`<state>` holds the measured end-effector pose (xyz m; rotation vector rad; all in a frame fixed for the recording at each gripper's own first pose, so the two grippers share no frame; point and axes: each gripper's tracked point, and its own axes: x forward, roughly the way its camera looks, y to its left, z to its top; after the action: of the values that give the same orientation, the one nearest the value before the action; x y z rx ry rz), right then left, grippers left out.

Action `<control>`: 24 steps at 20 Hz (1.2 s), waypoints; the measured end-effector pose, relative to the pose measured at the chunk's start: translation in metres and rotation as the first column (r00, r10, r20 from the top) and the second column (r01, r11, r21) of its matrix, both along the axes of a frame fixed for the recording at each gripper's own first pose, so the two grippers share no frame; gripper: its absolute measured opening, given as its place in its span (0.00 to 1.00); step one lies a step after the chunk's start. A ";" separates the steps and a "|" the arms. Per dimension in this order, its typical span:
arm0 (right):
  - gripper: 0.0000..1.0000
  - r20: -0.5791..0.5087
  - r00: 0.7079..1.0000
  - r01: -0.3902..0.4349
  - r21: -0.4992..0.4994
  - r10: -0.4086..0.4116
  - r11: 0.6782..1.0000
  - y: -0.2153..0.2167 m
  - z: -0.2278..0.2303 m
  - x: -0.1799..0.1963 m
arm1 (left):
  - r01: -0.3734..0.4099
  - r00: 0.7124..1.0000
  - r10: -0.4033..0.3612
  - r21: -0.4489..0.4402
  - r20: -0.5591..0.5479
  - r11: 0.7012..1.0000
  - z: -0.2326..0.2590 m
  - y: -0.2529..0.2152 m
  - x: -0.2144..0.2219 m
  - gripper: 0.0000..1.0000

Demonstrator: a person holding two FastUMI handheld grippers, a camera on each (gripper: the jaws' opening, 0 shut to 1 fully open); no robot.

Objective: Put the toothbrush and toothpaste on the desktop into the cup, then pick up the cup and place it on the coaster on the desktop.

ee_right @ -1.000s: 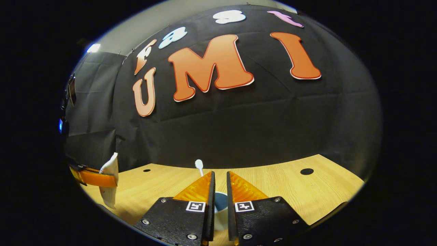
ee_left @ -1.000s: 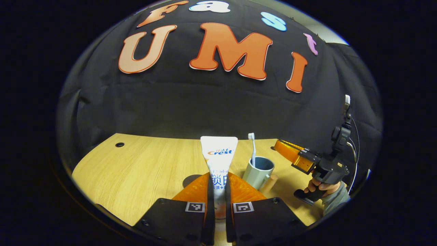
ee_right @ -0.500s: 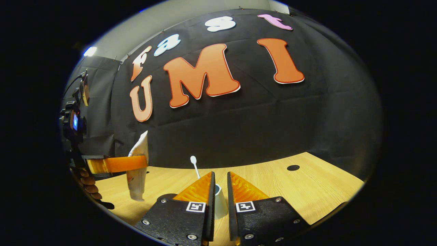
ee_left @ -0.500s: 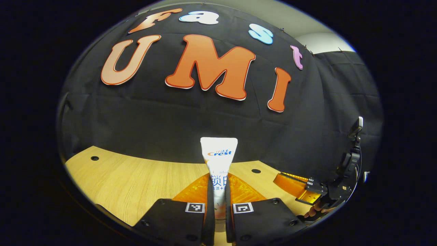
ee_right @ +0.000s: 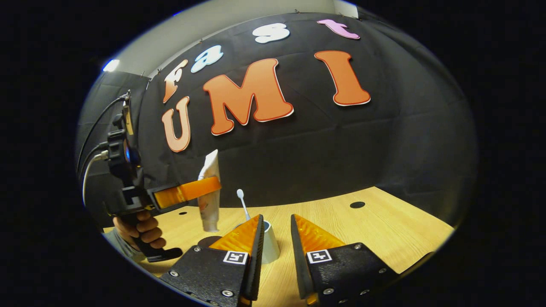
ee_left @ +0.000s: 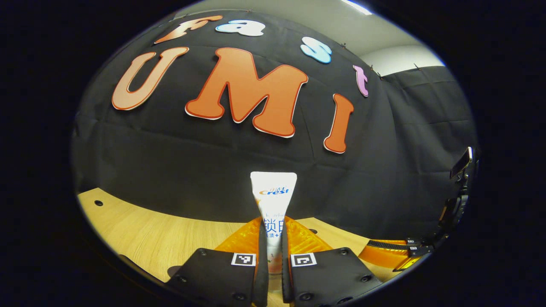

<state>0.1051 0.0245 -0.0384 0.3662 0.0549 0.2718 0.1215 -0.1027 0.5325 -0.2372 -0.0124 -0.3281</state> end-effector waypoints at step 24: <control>0.52 -0.119 0.993 -0.033 -0.063 0.025 0.997 0.030 -0.028 -0.005 | 0.018 0.991 -0.002 0.121 -0.132 0.992 -0.073 -0.016 0.015 0.24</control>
<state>0.0998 0.0547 -0.0662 0.3171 0.1852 0.2763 0.1367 -0.1187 0.4594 -0.1370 0.1390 -0.3211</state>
